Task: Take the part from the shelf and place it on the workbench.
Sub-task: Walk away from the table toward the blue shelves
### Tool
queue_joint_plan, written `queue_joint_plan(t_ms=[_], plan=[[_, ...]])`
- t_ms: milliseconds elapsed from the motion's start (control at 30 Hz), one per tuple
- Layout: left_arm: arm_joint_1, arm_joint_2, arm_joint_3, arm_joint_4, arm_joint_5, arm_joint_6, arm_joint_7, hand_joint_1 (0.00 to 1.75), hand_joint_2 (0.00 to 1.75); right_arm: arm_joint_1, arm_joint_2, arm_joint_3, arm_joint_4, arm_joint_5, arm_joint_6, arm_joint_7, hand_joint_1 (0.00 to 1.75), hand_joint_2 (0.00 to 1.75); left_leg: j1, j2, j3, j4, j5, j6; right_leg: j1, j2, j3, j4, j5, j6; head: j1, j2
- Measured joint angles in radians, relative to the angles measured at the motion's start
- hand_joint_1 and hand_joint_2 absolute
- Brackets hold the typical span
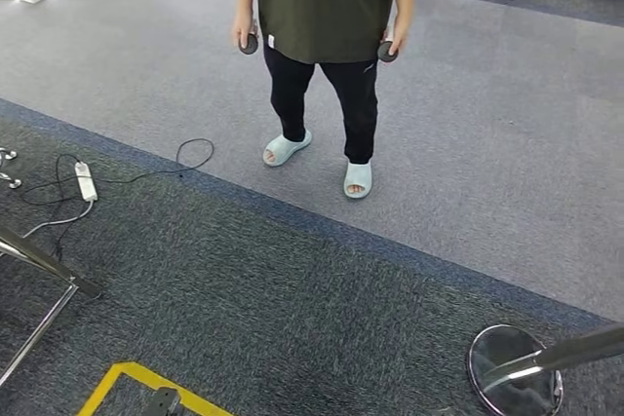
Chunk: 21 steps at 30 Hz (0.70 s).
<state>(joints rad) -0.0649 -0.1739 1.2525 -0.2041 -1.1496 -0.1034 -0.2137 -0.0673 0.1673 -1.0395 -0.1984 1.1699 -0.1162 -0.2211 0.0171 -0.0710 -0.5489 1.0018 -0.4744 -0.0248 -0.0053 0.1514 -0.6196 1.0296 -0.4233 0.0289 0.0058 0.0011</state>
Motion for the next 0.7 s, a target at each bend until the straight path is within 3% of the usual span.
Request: queue_joint_plan(t_ms=[33,100,167,233,267,300,367,433,467,533,567,633,700], plan=[[-0.002,-0.001,0.002,0.000,0.000,0.004,-0.001,0.00,0.00,0.004,-0.001,0.002,0.000,0.004,-0.004,0.002,0.00,0.00,0.000,0.011,0.001,-0.002,0.002,0.006,-0.001,-0.004,-0.003,0.001,-0.001,0.005,0.000,0.000],[-0.002,-0.002,0.004,0.000,0.000,0.010,-0.005,0.00,0.00,0.007,-0.002,0.006,0.000,0.010,-0.013,0.007,0.00,0.00,0.001,0.036,0.005,-0.005,0.004,0.020,0.002,-0.055,-0.025,0.045,-0.030,0.014,0.006,0.000],[0.001,-0.002,0.007,0.000,0.002,0.012,-0.006,0.00,0.00,0.002,-0.003,0.011,0.000,0.013,-0.021,0.004,0.00,0.00,-0.003,0.066,0.007,-0.006,0.002,0.028,0.003,-0.121,-0.082,0.166,-0.096,0.020,0.011,0.000],[0.004,-0.003,0.010,0.000,0.002,0.010,0.004,0.00,0.00,0.000,-0.003,0.016,0.000,0.015,-0.024,-0.001,0.00,0.00,-0.007,0.097,0.010,-0.006,-0.001,0.030,0.000,-0.142,-0.132,0.274,-0.137,0.024,0.011,0.000],[0.004,-0.003,0.011,0.000,0.001,0.009,0.011,0.00,0.00,0.001,-0.003,0.017,0.000,0.015,-0.023,0.001,0.00,0.00,-0.007,0.111,0.012,-0.006,-0.004,0.030,-0.001,-0.146,-0.133,0.281,-0.131,0.025,0.011,0.000],[0.003,-0.004,0.011,0.000,-0.002,0.008,0.016,0.00,0.00,0.002,-0.003,0.019,0.000,0.016,-0.019,0.007,0.00,0.00,-0.007,0.124,0.016,-0.006,-0.006,0.028,-0.002,-0.150,-0.113,0.247,-0.108,0.025,0.011,0.000],[0.002,-0.006,0.011,0.000,-0.009,0.011,0.027,0.00,0.00,0.002,-0.003,0.020,0.000,0.022,-0.009,0.026,0.00,0.00,-0.009,0.148,0.026,-0.006,-0.015,0.020,-0.001,-0.183,-0.036,0.112,-0.048,0.023,0.012,0.000],[0.000,-0.007,0.011,0.000,-0.018,0.017,0.039,0.00,0.00,-0.001,-0.004,0.024,0.000,0.033,-0.004,0.044,0.00,0.00,-0.013,0.166,0.037,-0.006,-0.023,0.009,0.002,-0.210,0.014,0.023,-0.021,0.015,0.010,0.000],[-0.001,-0.007,0.011,0.000,-0.023,0.019,0.045,0.00,0.00,0.000,-0.004,0.027,0.000,0.037,-0.006,0.047,0.00,0.00,-0.015,0.174,0.040,-0.008,-0.024,0.003,0.005,-0.210,0.018,0.014,-0.022,0.009,0.009,0.000],[-0.005,-0.009,0.011,0.000,-0.033,0.021,0.054,0.00,0.00,0.003,-0.004,0.031,0.000,0.040,-0.032,0.038,0.00,0.00,-0.013,0.188,0.046,-0.013,-0.026,-0.007,0.005,-0.187,0.016,0.010,-0.019,-0.004,0.008,0.000],[-0.005,-0.010,0.010,0.000,-0.037,0.022,0.055,0.00,0.00,0.004,-0.004,0.032,0.000,0.039,-0.055,0.026,0.00,0.00,-0.011,0.180,0.046,-0.008,-0.033,-0.013,0.004,-0.176,0.016,0.007,-0.016,-0.011,0.007,0.000],[-0.005,-0.011,0.010,0.000,-0.041,0.023,0.053,0.00,0.00,0.002,-0.004,0.034,0.000,0.033,-0.103,0.003,0.00,0.00,-0.008,0.133,0.016,0.059,-0.076,-0.020,0.000,-0.152,0.018,0.000,-0.011,-0.022,0.003,0.000],[-0.002,-0.012,0.009,0.000,-0.051,0.022,0.052,0.00,0.00,-0.002,-0.005,0.034,0.000,0.026,-0.124,-0.006,0.00,0.00,-0.008,0.088,-0.054,0.195,-0.138,-0.020,0.000,-0.125,0.017,-0.001,-0.009,-0.027,-0.001,0.000]])
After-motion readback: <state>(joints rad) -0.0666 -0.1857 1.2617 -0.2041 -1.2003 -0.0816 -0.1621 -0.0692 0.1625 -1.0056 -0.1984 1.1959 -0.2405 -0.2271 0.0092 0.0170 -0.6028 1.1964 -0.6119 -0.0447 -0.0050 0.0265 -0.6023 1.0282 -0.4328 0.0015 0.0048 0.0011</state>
